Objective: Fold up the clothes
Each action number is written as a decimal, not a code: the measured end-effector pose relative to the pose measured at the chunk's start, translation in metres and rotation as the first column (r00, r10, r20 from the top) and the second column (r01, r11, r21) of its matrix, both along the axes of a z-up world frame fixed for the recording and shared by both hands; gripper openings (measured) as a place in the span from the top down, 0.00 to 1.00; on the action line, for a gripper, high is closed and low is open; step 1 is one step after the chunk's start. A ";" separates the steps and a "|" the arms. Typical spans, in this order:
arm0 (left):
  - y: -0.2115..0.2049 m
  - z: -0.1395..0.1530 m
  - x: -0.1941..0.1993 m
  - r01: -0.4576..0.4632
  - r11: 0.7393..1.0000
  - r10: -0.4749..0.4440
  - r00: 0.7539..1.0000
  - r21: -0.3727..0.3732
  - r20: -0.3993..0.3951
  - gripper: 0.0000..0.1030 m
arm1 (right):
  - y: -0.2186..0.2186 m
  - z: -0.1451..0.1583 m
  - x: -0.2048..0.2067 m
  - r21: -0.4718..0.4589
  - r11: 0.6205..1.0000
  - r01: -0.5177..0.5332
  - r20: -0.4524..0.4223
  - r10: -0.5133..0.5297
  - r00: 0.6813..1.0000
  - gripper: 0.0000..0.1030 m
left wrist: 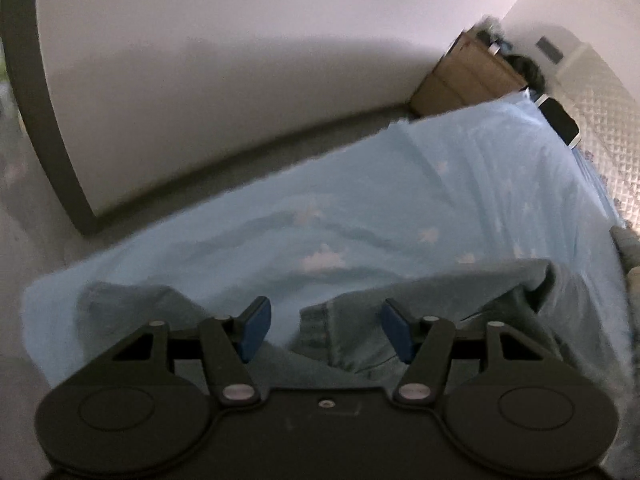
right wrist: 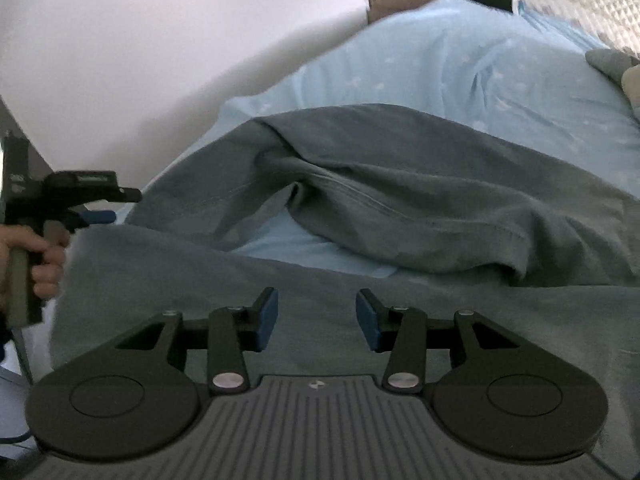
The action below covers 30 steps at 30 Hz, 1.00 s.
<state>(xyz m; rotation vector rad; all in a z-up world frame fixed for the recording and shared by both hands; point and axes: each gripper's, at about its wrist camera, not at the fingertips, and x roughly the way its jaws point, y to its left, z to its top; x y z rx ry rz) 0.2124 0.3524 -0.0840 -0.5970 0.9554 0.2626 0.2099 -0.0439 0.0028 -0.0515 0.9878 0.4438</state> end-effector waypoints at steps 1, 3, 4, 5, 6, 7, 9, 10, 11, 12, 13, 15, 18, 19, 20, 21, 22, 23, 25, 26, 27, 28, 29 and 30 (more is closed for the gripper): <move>0.002 -0.004 0.009 0.025 1.000 -0.025 0.999 -0.016 -0.022 0.44 | 0.007 0.010 0.000 -0.010 1.000 0.013 -0.013 -0.013 1.000 0.55; 0.003 -0.013 0.026 0.068 0.997 -0.070 0.995 -0.031 -0.067 0.46 | 0.022 0.022 0.001 -0.031 0.999 0.035 -0.030 -0.036 0.999 0.55; 0.003 -0.018 0.035 0.088 0.995 -0.091 0.991 -0.042 -0.093 0.47 | 0.029 0.026 0.004 -0.041 0.998 0.050 -0.041 -0.052 0.998 0.55; 0.003 -0.022 0.043 0.107 0.993 -0.113 0.987 -0.052 -0.117 0.48 | 0.036 0.031 0.008 -0.049 0.996 0.073 -0.057 -0.075 0.996 0.55; 0.000 -0.023 0.052 0.128 0.990 -0.135 0.981 -0.059 -0.136 0.50 | 0.041 0.034 0.012 -0.049 0.994 0.099 -0.076 -0.102 0.992 0.55; -0.002 -0.025 0.060 0.149 0.987 -0.158 0.975 -0.066 -0.155 0.50 | 0.044 0.037 0.016 -0.042 0.992 0.123 -0.094 -0.126 0.988 0.55; -0.009 -0.027 0.077 0.198 0.978 -0.206 0.957 -0.060 -0.202 0.50 | 0.048 0.044 0.024 -0.029 0.987 0.161 -0.126 -0.163 0.979 0.55; -0.012 -0.028 0.082 0.212 0.976 -0.218 0.950 -0.050 -0.224 0.51 | 0.049 0.047 0.027 -0.028 0.985 0.169 -0.133 -0.172 0.976 0.55; -0.014 -0.029 0.087 0.227 0.973 -0.230 0.942 -0.042 -0.246 0.53 | 0.050 0.051 0.030 -0.029 0.984 0.173 -0.138 -0.175 0.975 0.55; -0.017 -0.029 0.092 0.242 0.970 -0.241 0.933 -0.033 -0.268 0.59 | 0.049 0.056 0.032 -0.032 0.985 0.169 -0.139 -0.172 0.975 0.55; -0.019 -0.028 0.096 0.257 0.966 -0.251 0.923 -0.019 -0.293 0.72 | 0.048 0.059 0.034 -0.038 0.986 0.165 -0.138 -0.169 0.976 0.55; -0.022 -0.025 0.099 0.274 0.962 -0.259 0.910 0.000 -0.323 0.87 | 0.043 0.065 0.040 -0.048 0.984 0.172 -0.139 -0.177 0.974 0.55; -0.023 -0.011 0.099 0.257 0.966 -0.240 0.917 0.013 -0.318 0.96 | 0.027 0.073 0.049 -0.036 0.978 0.208 -0.150 -0.211 0.966 0.55; -0.022 0.000 0.099 0.256 0.966 -0.240 0.923 0.015 -0.299 0.97 | 0.022 0.077 0.052 -0.034 0.975 0.220 -0.149 -0.223 0.963 0.55; -0.021 0.012 0.099 0.254 0.967 -0.239 0.930 0.018 -0.279 0.97 | 0.018 0.081 0.055 -0.034 0.972 0.232 -0.144 -0.234 0.961 0.55; -0.017 0.028 0.099 0.247 0.969 -0.233 0.941 0.027 -0.245 0.97 | 0.014 0.086 0.057 -0.029 0.970 0.240 -0.139 -0.242 0.960 0.55; -0.013 0.045 0.100 0.236 0.971 -0.222 0.952 0.045 -0.211 0.97 | 0.010 0.090 0.059 -0.023 0.970 0.243 -0.131 -0.244 0.961 0.55; -0.008 0.061 0.102 0.226 0.972 -0.211 0.961 0.065 -0.177 0.97 | 0.005 0.095 0.061 -0.018 0.969 0.246 -0.122 -0.247 0.961 0.55; 0.010 0.094 0.113 0.198 0.975 -0.187 0.976 0.102 -0.108 0.97 | -0.004 0.102 0.065 -0.010 0.967 0.256 -0.105 -0.256 0.961 0.55; 0.019 0.109 0.120 0.182 0.976 -0.174 0.982 0.115 -0.078 0.97 | -0.008 0.104 0.066 -0.007 0.965 0.263 -0.103 -0.262 0.960 0.55; 0.026 0.119 0.129 0.170 0.977 -0.163 0.985 0.130 -0.056 1.00 | -0.012 0.105 0.068 -0.004 0.963 0.269 -0.101 -0.268 0.958 0.55; 0.033 0.124 0.141 0.163 0.974 -0.158 0.987 0.157 -0.042 1.00 | -0.015 0.105 0.069 -0.004 0.961 0.278 -0.101 -0.277 0.956 0.55; 0.040 0.129 0.153 0.156 0.970 -0.153 0.988 0.185 -0.027 1.00 | -0.018 0.103 0.070 -0.007 0.956 0.292 -0.105 -0.291 0.951 0.55; 0.046 0.133 0.165 0.150 0.967 -0.150 0.989 0.206 -0.015 1.00 | -0.021 0.101 0.072 -0.010 0.951 0.309 -0.113 -0.308 0.945 0.55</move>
